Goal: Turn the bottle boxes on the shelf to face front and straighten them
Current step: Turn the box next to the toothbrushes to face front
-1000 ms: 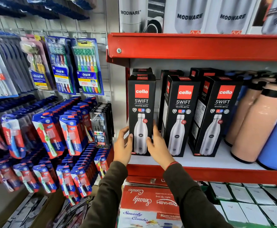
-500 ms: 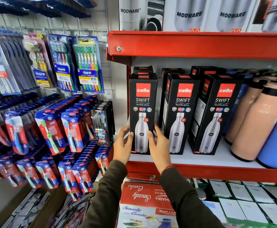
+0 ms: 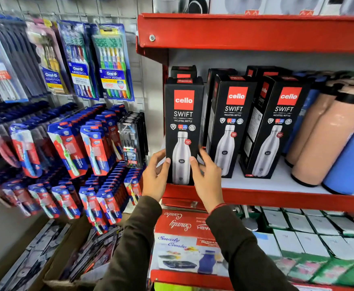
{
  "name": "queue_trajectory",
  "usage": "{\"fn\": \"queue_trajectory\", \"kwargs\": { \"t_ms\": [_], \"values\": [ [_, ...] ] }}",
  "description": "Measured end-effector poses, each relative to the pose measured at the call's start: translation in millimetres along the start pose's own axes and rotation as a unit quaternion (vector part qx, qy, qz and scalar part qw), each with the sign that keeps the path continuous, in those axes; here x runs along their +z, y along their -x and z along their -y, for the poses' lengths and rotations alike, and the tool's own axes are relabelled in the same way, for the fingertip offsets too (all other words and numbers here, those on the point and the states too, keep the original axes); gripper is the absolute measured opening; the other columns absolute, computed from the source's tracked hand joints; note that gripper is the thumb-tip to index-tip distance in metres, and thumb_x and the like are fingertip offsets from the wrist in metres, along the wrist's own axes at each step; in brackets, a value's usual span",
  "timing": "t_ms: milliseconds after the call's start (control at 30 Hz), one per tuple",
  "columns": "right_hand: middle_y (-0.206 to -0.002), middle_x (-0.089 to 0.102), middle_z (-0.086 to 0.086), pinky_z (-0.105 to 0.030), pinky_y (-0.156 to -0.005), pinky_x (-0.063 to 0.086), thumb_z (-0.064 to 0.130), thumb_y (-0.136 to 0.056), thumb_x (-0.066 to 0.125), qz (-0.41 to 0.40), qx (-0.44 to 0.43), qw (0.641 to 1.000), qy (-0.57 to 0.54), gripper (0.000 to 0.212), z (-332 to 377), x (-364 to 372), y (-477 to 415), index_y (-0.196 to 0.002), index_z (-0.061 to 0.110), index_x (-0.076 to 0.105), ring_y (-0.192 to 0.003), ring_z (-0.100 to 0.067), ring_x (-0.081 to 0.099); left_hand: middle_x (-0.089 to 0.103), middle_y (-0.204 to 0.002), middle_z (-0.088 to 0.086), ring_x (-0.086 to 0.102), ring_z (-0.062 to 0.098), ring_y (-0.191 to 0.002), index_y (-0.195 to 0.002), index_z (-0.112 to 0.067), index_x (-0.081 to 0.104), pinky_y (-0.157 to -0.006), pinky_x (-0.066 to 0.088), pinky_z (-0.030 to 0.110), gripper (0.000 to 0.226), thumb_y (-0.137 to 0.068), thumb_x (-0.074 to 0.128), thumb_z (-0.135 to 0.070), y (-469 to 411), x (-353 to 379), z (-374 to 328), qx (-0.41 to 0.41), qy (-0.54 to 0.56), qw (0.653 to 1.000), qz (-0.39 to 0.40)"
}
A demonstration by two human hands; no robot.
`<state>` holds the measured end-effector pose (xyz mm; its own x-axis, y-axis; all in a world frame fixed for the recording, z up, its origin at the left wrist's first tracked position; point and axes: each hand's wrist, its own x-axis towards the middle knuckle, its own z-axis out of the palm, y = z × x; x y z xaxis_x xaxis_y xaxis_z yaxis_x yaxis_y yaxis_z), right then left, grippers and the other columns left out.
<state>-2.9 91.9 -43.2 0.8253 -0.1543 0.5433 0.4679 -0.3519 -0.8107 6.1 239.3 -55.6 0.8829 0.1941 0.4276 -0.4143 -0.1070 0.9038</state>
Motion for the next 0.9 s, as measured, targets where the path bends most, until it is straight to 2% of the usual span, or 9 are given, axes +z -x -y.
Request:
{"fn": "queue_trajectory", "kwargs": {
  "t_ms": [67,267,367,433,500,567,667,800,900],
  "values": [
    [-0.102,0.065,0.038,-0.025,-0.087,0.057,0.033,-0.099,0.055,0.001,-0.001,1.000,-0.001,0.045,1.9,-1.0,3.7,-0.143,0.032,0.048,-0.096,-0.009,0.071,0.064,-0.124,-0.009,0.060,-0.014,-0.109,-0.127,-0.020,0.058,-0.091,0.044,0.004,0.028,-0.100,0.055,-0.017,3.7,-1.3,-1.6,0.000,0.004,1.000,0.002],
    [-0.100,0.052,0.057,-0.008,-0.085,0.049,0.036,-0.100,0.054,0.017,-0.001,1.000,-0.010,0.045,2.4,-4.5,7.6,-0.144,0.035,0.043,-0.094,0.015,0.064,0.064,-0.124,-0.014,0.059,-0.016,-0.110,-0.126,-0.025,0.057,-0.092,0.044,0.003,0.028,-0.100,0.054,-0.018,12.2,-2.8,-6.6,0.003,0.000,1.000,0.000],
    [-0.117,0.054,0.043,-0.012,-0.091,0.051,0.034,-0.101,0.054,0.022,0.002,0.999,-0.024,0.043,4.6,-6.5,9.2,-0.143,0.035,0.047,-0.106,0.008,0.065,0.063,-0.125,-0.015,0.058,-0.015,-0.111,-0.126,-0.029,0.056,-0.098,0.046,0.008,0.028,-0.099,0.055,-0.019,12.7,-3.3,-8.8,0.004,-0.009,1.000,-0.003],
    [-0.132,0.058,0.022,-0.014,-0.096,0.050,0.031,-0.101,0.054,0.018,0.004,0.999,-0.034,0.040,5.4,-9.0,10.3,-0.140,0.037,0.049,-0.116,-0.003,0.063,0.061,-0.127,-0.015,0.057,-0.011,-0.115,-0.128,-0.033,0.054,-0.104,0.048,0.018,0.031,-0.099,0.055,-0.020,15.2,0.6,-10.1,-0.001,-0.008,1.000,-0.014],
    [-0.140,0.054,0.006,-0.026,-0.103,0.050,0.029,-0.102,0.054,-0.009,-0.001,1.000,-0.023,0.035,6.0,-12.9,10.3,-0.136,0.035,0.051,-0.123,-0.008,0.057,0.056,-0.134,-0.013,0.055,0.000,-0.122,-0.133,-0.034,0.050,-0.104,0.049,0.028,0.036,-0.098,0.056,-0.023,21.6,7.2,-13.0,0.011,-0.007,0.998,-0.067],
    [-0.139,0.050,0.005,-0.040,-0.109,0.045,0.026,-0.102,0.054,-0.056,-0.018,0.998,-0.001,0.037,5.0,-22.9,7.5,-0.138,0.028,0.050,-0.129,-0.011,0.050,0.053,-0.135,-0.015,0.054,0.011,-0.122,-0.135,-0.033,0.048,-0.102,0.048,0.033,0.038,-0.098,0.054,-0.027,27.8,16.2,-21.0,0.076,-0.036,0.984,-0.156],
    [-0.134,0.046,0.003,-0.032,-0.114,0.038,0.020,-0.101,0.054,-0.113,-0.032,0.993,-0.011,0.039,3.2,-38.2,-0.1,-0.140,0.022,0.048,-0.131,-0.013,0.047,0.052,-0.128,-0.017,0.053,0.017,-0.116,-0.133,-0.034,0.049,-0.097,0.046,0.034,0.033,-0.100,0.049,-0.029,28.9,26.3,-39.5,0.189,-0.093,0.957,-0.199],
    [-0.142,0.041,-0.002,-0.015,-0.115,0.028,0.018,-0.103,0.051,-0.140,-0.028,0.990,-0.002,0.044,-6.9,-67.7,-16.4,-0.146,0.017,0.042,-0.136,-0.006,0.040,0.053,-0.134,-0.008,0.050,0.014,-0.128,-0.136,-0.019,0.052,-0.105,0.044,0.038,0.035,-0.102,0.042,-0.019,29.6,70.7,-61.0,0.273,-0.087,0.952,-0.111],
    [-0.151,0.037,-0.002,-0.017,-0.115,0.027,0.021,-0.104,0.048,-0.111,0.015,0.994,-0.008,0.047,-17.0,-80.2,-27.9,-0.150,0.016,0.037,-0.140,-0.005,0.035,0.046,-0.149,0.003,0.040,0.011,-0.141,-0.144,-0.010,0.043,-0.117,0.034,0.030,0.042,-0.103,0.040,-0.006,32.1,106.5,-65.2,0.252,-0.056,0.966,-0.013]
  ]
}}
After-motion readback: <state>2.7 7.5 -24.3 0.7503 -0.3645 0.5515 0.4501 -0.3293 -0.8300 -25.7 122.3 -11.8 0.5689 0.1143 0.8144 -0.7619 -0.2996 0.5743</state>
